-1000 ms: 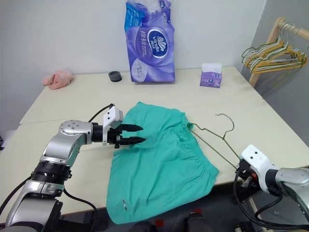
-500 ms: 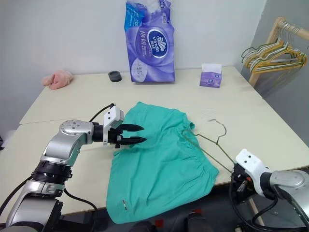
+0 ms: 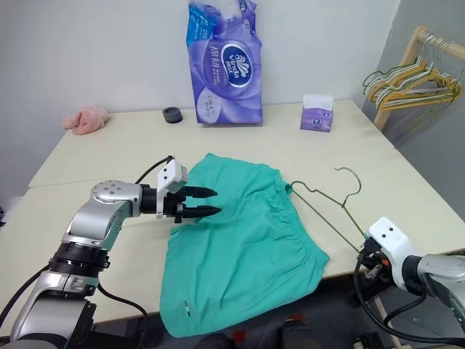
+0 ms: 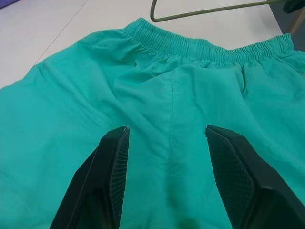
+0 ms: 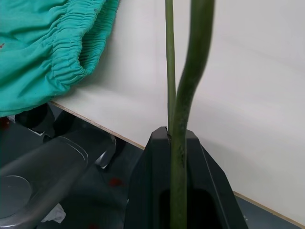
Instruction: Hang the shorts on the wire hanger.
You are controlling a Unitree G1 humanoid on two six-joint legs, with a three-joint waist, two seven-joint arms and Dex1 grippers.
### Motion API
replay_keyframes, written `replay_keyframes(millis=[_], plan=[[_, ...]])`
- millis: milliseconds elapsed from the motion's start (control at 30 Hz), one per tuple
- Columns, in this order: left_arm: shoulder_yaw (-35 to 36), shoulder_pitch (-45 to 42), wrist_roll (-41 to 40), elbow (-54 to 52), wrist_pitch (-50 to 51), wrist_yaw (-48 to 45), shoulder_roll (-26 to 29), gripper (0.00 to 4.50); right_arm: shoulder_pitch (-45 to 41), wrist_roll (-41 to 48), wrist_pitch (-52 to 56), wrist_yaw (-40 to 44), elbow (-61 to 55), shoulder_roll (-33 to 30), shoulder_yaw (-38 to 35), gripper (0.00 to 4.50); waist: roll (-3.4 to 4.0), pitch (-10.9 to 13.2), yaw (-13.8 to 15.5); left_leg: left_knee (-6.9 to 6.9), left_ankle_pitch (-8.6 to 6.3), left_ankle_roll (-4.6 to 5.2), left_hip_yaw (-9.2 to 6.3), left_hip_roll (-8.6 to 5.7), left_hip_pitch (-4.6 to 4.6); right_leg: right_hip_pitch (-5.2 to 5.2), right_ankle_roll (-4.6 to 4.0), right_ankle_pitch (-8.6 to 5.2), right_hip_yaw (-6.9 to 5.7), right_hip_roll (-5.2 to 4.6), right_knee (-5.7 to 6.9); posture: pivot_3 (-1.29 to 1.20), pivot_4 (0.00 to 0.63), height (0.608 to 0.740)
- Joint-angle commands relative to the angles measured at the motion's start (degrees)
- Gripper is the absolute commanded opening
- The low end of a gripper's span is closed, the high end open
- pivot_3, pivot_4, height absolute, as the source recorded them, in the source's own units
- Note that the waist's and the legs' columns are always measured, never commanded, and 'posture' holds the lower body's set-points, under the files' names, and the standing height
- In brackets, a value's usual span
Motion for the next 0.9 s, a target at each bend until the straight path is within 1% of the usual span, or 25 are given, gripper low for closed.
replay_keyframes(millis=[33, 167, 333, 567, 633, 900], plan=[[0.54, -1.14, -0.46, -0.88, -0.73, -0.14, -0.20, 2.67, -0.21, -0.10, -0.28, -0.41, -2.22, -0.70, 1.26, 0.00, 0.00, 0.00, 0.00, 0.00, 0.00, 0.00, 0.00, 0.00, 0.00, 0.00, 0.00, 0.00, 0.00, 0.00, 0.00, -0.16, 0.068, 0.740], [0.53, -1.07, -0.40, -0.56, -1.02, -0.24, -0.22, 2.67, -1.17, -0.38, -0.27, -0.59, -1.43, -1.00, 2.73, 0.00, 0.00, 0.00, 0.00, 0.00, 0.00, 0.00, 0.01, 0.00, 0.00, 0.00, 0.00, 0.00, 0.01, 0.00, 0.00, -0.16, 0.068, 0.740], [0.65, -0.99, -0.36, -0.34, -1.31, -0.17, -0.16, 2.67, -2.56, -0.02, -0.64, 0.49, -0.40, -2.16, 2.26, 0.00, 0.00, 0.00, 0.00, 0.01, 0.00, 0.00, 0.01, 0.00, 0.00, 0.00, 0.00, 0.00, 0.01, 0.00, 0.00, -0.16, 0.067, 0.740], [0.82, -0.69, -0.42, -0.62, -1.31, 0.04, -0.05, 2.67, -4.37, 1.16, -0.19, 1.55, -2.34, -3.58, 2.17, 0.00, 0.00, 0.00, 0.01, 0.00, 0.00, 0.00, 0.01, 0.00, 0.00, 0.00, 0.00, 0.00, 0.00, 0.00, 0.00, -0.15, 0.067, 0.740], [0.78, -0.63, -0.39, -0.70, -1.34, 0.10, -0.07, 2.67, -5.51, 1.34, 0.36, 1.21, -1.27, -2.91, 3.74, 0.00, 0.00, 0.00, 0.01, 0.00, 0.00, 0.00, 0.00, 0.00, 0.00, 0.00, 0.00, 0.00, 0.00, 0.00, 0.00, -0.15, 0.067, 0.740], [0.64, -0.50, -0.29, -0.51, -1.71, 0.25, -0.38, 2.67, -10.03, -3.42, -5.40, 3.62, 8.39, -6.29, 12.75, 0.00, 0.00, 0.00, 0.00, 0.01, 0.00, 0.00, 0.02, 0.00, 0.00, 0.00, 0.00, 0.00, 0.01, -0.01, 0.00, -0.15, 0.064, 0.740]])
